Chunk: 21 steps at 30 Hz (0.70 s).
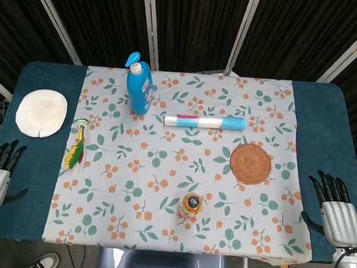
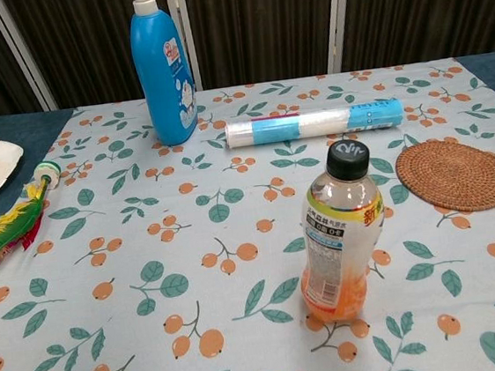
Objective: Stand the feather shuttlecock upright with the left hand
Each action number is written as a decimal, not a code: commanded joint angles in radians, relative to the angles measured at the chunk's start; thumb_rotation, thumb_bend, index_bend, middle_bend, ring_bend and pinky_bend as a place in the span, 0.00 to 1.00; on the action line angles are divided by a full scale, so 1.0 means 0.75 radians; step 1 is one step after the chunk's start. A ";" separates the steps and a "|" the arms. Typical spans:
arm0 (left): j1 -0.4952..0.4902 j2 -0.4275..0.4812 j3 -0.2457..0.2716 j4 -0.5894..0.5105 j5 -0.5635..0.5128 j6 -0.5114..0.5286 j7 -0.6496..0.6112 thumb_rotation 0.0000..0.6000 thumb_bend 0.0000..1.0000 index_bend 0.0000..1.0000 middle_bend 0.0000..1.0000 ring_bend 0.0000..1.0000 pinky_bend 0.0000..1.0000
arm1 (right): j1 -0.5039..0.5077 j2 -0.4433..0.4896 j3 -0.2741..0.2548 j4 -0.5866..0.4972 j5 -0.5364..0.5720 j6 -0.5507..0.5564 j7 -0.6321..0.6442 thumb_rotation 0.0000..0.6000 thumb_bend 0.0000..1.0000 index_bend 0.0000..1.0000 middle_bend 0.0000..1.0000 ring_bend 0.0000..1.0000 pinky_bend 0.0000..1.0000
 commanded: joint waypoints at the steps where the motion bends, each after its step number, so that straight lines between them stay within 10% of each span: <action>1: 0.000 0.000 0.000 0.000 0.000 -0.001 0.000 1.00 0.13 0.07 0.00 0.00 0.00 | 0.000 0.000 0.000 0.000 0.000 0.000 -0.001 1.00 0.15 0.11 0.00 0.00 0.00; 21: -0.010 0.003 0.002 0.003 0.003 -0.018 -0.007 1.00 0.13 0.07 0.00 0.00 0.00 | -0.004 0.000 0.002 -0.008 0.008 0.004 -0.015 1.00 0.15 0.11 0.00 0.00 0.00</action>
